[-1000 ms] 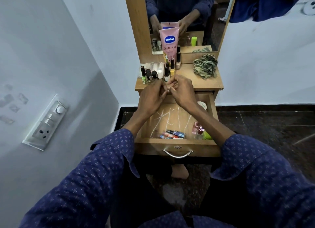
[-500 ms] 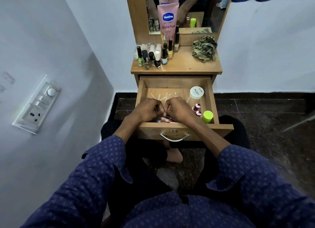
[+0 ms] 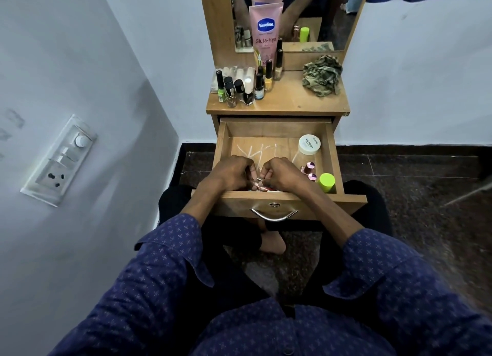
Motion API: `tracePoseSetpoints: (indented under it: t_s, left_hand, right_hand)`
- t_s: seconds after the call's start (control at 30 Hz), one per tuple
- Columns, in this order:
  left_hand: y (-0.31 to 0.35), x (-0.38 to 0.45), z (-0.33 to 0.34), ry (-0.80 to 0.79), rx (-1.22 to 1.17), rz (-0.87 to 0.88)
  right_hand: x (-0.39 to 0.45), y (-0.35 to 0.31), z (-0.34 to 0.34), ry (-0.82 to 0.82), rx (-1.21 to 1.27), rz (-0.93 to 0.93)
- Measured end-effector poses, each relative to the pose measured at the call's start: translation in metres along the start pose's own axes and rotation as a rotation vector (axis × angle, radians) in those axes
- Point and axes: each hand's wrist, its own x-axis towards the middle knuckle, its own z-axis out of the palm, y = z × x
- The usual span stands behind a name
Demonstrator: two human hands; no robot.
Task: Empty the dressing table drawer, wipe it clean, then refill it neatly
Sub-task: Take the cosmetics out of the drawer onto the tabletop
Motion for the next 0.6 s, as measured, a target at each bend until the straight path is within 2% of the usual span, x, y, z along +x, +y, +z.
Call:
tracePoseSetpoints:
  t_s: [0.1,0.33,0.6]
  left_hand:
    - [-0.0002,0.0012,0.0009,-0.009,-0.018,0.004]
    - [-0.0035,0.0019,0.0017,0.010,-0.241,-0.016]
    - [-0.0015,-0.0047,-0.0080,0.123,-0.555,-0.026]
  right_hand:
    - [0.0006,-0.0011,-0.0002,-0.008,0.001,-0.012]
    - [0.0039,0.0005,0.0021,0.063,-0.009,-0.033]
    - [0.0055,-0.0014,-0.0024,0.333,0.013,-0.075]
